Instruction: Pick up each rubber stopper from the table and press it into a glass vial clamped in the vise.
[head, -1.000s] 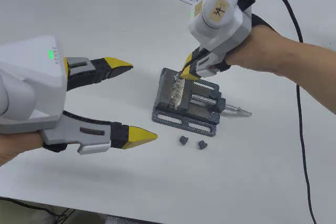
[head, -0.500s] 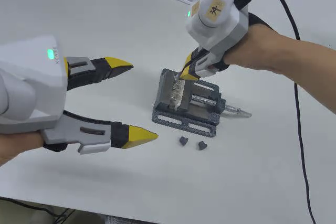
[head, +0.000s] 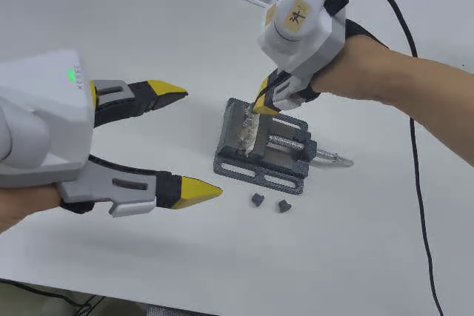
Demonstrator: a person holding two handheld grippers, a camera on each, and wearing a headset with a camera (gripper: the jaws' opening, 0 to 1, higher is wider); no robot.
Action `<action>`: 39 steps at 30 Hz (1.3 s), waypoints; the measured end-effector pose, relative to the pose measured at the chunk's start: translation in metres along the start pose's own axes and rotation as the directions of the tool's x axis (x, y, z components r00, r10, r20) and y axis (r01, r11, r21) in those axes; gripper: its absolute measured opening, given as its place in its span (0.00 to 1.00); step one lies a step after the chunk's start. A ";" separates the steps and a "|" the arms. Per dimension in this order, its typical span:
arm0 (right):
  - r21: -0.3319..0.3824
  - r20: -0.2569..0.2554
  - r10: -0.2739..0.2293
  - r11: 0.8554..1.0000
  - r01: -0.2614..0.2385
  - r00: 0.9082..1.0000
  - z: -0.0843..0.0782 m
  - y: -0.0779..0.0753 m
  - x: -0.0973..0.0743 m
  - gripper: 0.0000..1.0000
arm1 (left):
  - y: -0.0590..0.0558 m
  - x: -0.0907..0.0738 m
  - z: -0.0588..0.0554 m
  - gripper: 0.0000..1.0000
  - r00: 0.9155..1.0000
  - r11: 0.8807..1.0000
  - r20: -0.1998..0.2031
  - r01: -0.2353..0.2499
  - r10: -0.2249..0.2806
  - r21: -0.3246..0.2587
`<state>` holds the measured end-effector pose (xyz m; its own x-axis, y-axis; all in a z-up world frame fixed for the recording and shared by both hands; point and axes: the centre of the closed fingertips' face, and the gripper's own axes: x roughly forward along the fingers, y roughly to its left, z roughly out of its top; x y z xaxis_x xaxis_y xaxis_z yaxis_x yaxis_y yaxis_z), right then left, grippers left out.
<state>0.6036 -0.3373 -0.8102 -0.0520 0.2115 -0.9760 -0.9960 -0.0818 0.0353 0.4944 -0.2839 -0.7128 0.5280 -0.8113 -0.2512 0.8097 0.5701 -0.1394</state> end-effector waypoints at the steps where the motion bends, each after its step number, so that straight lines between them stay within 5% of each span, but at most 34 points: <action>1: 0.004 0.001 0.002 1.000 -0.002 1.000 0.000 0.000 0.000 0.01 | 0.000 0.000 0.000 0.72 1.000 1.000 -0.001 0.000 0.000 0.000; 29: 0.041 0.008 -0.007 0.999 0.007 1.000 -0.003 0.002 0.000 0.00 | -0.004 0.000 0.007 0.71 1.000 1.000 0.003 0.000 0.000 0.019; 39: -0.037 0.020 -0.051 0.998 0.052 0.998 0.001 0.001 0.001 0.01 | -0.005 -0.004 0.008 0.71 1.000 1.000 -0.006 -0.004 0.004 0.031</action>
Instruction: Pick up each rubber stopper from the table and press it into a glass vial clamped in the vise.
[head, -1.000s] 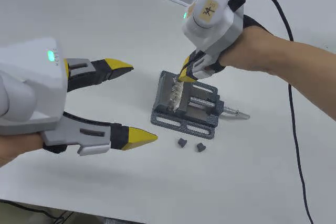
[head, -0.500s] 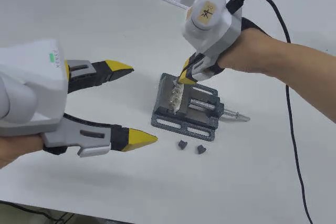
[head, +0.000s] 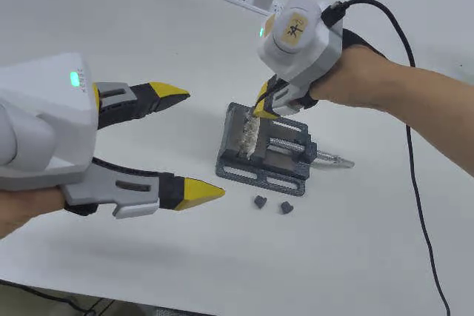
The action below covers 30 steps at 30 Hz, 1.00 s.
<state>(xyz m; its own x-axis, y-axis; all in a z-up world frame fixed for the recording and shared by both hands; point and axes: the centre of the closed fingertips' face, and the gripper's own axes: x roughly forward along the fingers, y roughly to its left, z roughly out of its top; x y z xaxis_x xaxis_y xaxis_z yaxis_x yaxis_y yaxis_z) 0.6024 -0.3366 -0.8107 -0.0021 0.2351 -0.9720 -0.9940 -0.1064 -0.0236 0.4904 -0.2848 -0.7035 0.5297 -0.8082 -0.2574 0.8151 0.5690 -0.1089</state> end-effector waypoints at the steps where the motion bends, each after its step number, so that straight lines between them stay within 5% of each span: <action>1: -0.016 0.003 -0.007 1.000 0.007 1.000 -0.001 0.000 0.000 0.01 | 0.000 -0.001 0.001 0.71 1.000 1.000 0.000 -0.002 0.002 0.001; 30: 0.086 0.127 -0.028 0.996 0.017 0.992 -0.002 0.003 -0.013 0.04 | -0.002 -0.001 0.002 0.71 1.000 1.000 -0.008 -0.009 0.009 0.002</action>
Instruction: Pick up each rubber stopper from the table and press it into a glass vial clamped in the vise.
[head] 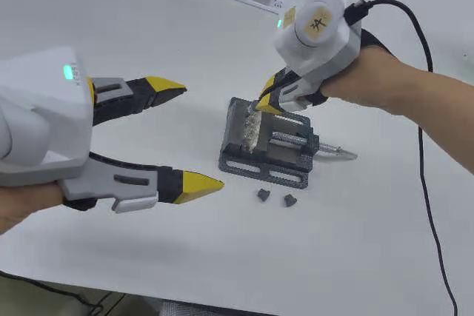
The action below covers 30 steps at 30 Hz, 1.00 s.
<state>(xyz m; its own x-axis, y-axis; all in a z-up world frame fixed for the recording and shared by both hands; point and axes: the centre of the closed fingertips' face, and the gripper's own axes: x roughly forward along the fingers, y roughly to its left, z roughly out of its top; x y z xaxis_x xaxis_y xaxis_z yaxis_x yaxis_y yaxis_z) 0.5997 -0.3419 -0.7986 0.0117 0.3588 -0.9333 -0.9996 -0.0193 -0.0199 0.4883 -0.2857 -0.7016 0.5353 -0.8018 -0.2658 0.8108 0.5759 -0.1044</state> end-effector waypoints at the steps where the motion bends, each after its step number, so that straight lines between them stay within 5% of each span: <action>1: 0.002 0.003 -0.001 1.000 0.001 1.000 -0.001 0.000 -0.001 0.05 | -0.001 0.000 0.000 0.71 1.000 1.000 -0.001 0.002 -0.002 0.000; 15: 0.074 0.115 -0.028 0.997 0.020 0.993 -0.003 0.013 -0.022 0.19 | -0.002 0.003 -0.001 0.71 0.999 0.999 -0.026 0.023 -0.023 0.022; 30: 0.177 0.250 -0.081 0.983 0.037 0.965 -0.021 0.041 -0.056 0.40 | -0.004 0.000 -0.004 0.70 0.997 0.997 -0.069 0.045 -0.041 0.057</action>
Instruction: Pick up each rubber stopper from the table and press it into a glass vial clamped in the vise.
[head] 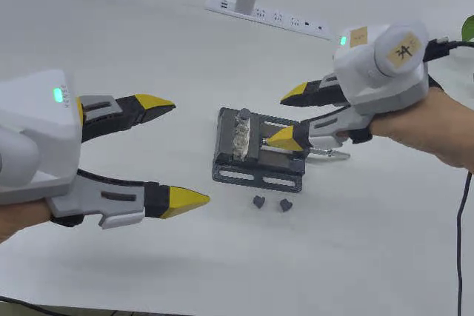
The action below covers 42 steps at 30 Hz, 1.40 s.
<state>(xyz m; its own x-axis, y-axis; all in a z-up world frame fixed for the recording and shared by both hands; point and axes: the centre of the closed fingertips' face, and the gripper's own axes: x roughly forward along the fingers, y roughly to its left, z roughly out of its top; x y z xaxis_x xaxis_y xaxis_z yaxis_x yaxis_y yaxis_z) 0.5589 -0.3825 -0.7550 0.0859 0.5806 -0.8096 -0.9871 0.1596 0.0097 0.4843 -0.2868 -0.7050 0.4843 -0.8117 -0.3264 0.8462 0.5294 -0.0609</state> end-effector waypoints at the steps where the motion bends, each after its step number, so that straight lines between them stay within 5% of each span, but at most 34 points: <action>1: 0.010 0.009 -0.004 1.000 0.004 1.000 -0.001 0.004 -0.004 0.41 | -0.001 -0.001 0.000 0.70 1.000 1.000 -0.004 0.002 -0.002 0.004; 27: 0.146 0.149 -0.088 0.987 0.066 0.985 -0.058 0.052 -0.054 0.64 | -0.020 0.013 -0.003 0.63 0.989 0.987 -0.120 0.097 -0.082 0.127; 33: 0.182 0.176 -0.111 0.980 0.078 0.978 -0.073 0.060 -0.060 0.69 | -0.028 0.020 -0.006 0.60 0.981 0.977 -0.160 0.136 -0.110 0.162; 42: 0.195 0.215 -0.136 0.976 0.094 0.967 -0.090 0.070 -0.067 0.77 | -0.038 0.037 -0.019 0.53 0.951 0.941 -0.260 0.231 -0.166 0.246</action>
<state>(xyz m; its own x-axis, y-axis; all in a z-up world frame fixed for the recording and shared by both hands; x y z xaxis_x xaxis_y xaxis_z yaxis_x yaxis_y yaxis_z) 0.4716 -0.4822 -0.7532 0.2468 0.7113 -0.6581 -0.9292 0.3665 0.0477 0.4658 -0.3321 -0.7323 0.2627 -0.7958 -0.5457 0.9631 0.2502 0.0988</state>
